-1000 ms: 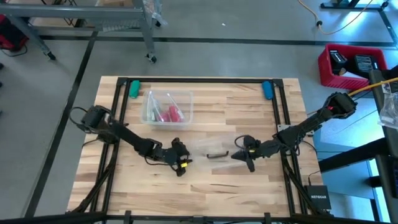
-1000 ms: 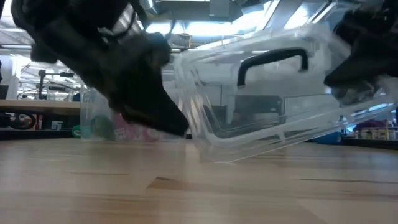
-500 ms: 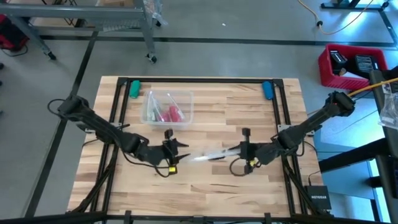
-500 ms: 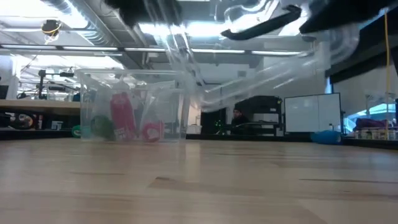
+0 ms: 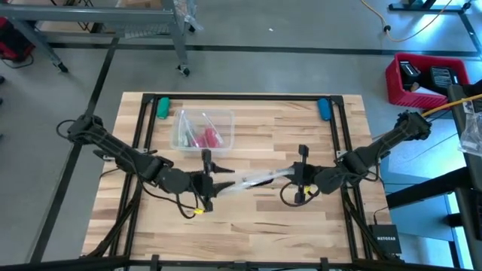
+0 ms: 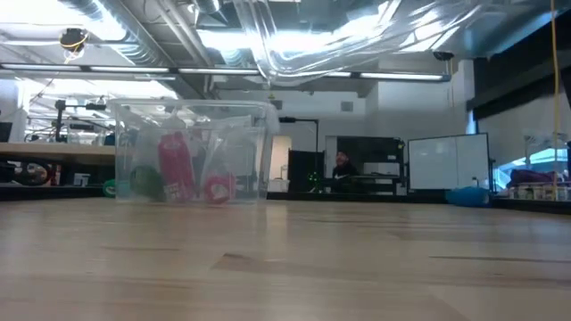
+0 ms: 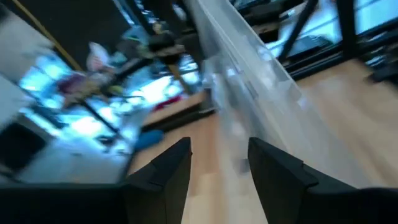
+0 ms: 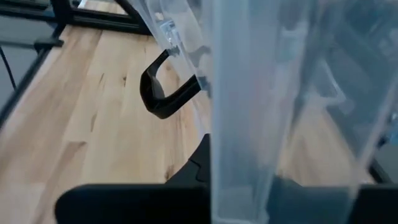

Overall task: Roll bandage
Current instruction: Close the transparent container

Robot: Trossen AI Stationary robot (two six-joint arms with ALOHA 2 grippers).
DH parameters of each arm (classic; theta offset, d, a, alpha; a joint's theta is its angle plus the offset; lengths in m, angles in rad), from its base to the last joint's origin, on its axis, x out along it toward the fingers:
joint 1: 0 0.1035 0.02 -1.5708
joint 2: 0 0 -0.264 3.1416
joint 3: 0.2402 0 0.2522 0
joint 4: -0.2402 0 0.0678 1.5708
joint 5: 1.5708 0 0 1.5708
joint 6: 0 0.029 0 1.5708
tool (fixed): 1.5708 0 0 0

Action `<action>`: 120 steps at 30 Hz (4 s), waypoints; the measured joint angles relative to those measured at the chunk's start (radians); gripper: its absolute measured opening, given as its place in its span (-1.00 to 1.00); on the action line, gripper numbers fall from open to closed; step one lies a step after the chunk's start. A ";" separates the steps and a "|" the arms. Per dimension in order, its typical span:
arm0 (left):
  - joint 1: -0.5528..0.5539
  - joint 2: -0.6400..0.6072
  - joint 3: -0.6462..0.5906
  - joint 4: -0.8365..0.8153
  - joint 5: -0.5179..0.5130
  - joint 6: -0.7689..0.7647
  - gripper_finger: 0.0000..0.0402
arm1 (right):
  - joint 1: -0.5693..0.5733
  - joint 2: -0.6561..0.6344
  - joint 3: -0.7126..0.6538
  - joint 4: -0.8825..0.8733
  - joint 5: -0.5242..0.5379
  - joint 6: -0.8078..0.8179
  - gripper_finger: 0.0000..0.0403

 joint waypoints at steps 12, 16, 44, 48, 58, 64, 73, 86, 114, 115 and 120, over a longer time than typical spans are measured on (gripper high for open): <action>-0.019 -0.029 0.106 -0.011 -0.214 0.318 -0.23 | -0.038 0.000 0.050 -0.104 0.067 0.242 -0.96; -0.049 -0.029 0.103 -0.049 -0.517 0.449 -0.23 | -0.060 -0.005 0.053 -0.126 0.050 0.296 -0.95; 0.117 0.228 0.104 0.051 -0.334 0.435 -0.23 | -0.209 0.064 0.043 0.105 -0.125 0.198 -0.94; 0.123 0.232 0.104 0.078 -0.336 0.409 -0.23 | -0.209 0.077 0.043 0.138 -0.132 0.184 -0.95; 0.092 0.232 0.104 0.105 -0.337 0.451 -0.51 | -0.209 0.090 0.044 0.206 -0.170 0.157 -0.76; 0.092 0.230 0.104 0.103 -0.337 0.409 -0.95 | -0.209 0.091 0.044 0.207 -0.183 0.158 -0.59; 0.116 0.227 0.104 0.072 -0.299 0.311 -0.94 | -0.209 0.100 0.044 0.204 -0.167 0.131 -0.50; 0.095 0.227 0.104 0.006 -0.294 0.182 -0.88 | -0.209 0.181 0.044 0.054 -0.187 0.134 -0.50; 0.086 0.227 -0.146 -0.072 -0.065 -0.455 -0.90 | -0.286 0.328 -0.272 0.083 -0.359 0.109 -0.17; 0.086 0.227 -0.153 -0.068 -0.065 -0.464 -0.90 | -0.299 0.341 -0.281 0.096 -0.370 0.107 -0.22; 0.077 0.227 -0.162 -0.063 -0.065 -0.495 -0.90 | -0.336 0.395 -0.286 0.116 -0.439 0.070 -0.46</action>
